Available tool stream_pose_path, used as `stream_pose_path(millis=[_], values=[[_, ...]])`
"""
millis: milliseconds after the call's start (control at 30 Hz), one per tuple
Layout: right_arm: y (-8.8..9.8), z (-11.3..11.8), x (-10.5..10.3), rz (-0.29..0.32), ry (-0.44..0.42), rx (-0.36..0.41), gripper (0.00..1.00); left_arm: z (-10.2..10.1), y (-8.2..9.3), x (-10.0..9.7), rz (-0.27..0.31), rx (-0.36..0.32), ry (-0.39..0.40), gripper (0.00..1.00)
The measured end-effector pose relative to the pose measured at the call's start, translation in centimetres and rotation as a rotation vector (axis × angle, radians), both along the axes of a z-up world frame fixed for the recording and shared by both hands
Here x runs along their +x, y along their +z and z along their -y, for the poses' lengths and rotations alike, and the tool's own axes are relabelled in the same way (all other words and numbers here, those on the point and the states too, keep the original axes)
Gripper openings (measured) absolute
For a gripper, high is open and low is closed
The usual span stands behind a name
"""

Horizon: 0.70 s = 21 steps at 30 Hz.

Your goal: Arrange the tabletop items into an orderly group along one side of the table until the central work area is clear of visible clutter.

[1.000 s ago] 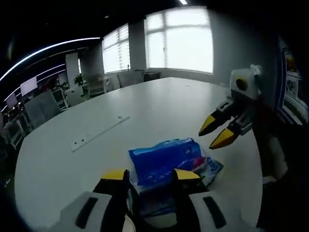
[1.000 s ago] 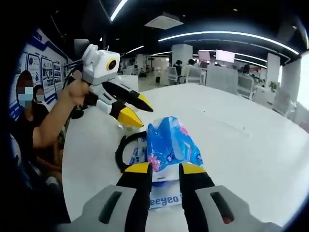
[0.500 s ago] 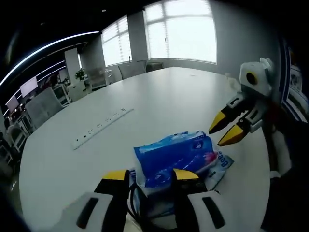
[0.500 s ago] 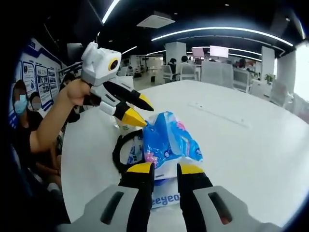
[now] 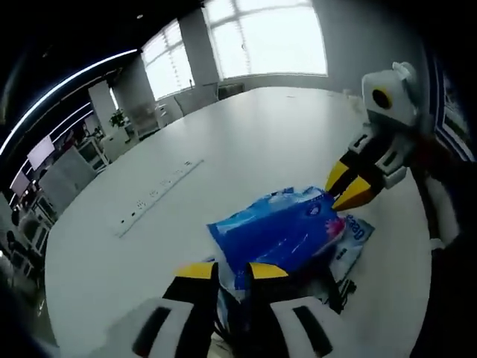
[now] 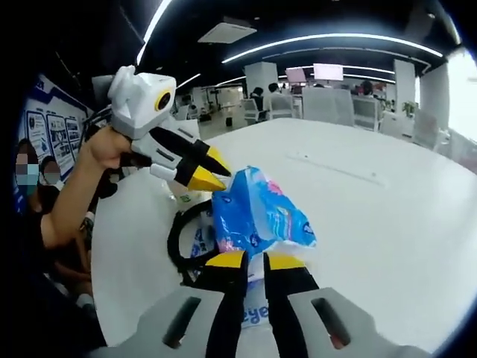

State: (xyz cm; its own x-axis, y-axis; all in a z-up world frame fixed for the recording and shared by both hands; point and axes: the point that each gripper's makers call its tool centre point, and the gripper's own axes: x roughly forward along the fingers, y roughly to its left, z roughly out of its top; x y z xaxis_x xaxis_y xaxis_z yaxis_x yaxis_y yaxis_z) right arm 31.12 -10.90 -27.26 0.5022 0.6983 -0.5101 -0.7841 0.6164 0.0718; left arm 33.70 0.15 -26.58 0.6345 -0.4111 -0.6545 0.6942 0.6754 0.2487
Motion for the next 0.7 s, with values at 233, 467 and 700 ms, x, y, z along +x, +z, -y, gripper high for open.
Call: stream_pose_path(millis=[233,467,700], values=[[-0.11,0.32,0.26,0.012,0.000,-0.007,0.00,-0.72,0.61,0.24,0.032,0.024,-0.005,0.03],[-0.31,0.67,0.10,0.032,-0.004,-0.026,0.00,-0.01,0.39,-0.26,0.042,0.028,-0.050,0.01],[-0.31,0.65,-0.18,0.027,0.003,-0.016,0.00,0.10,0.13,-0.30,0.048,0.081,-0.049,0.00]])
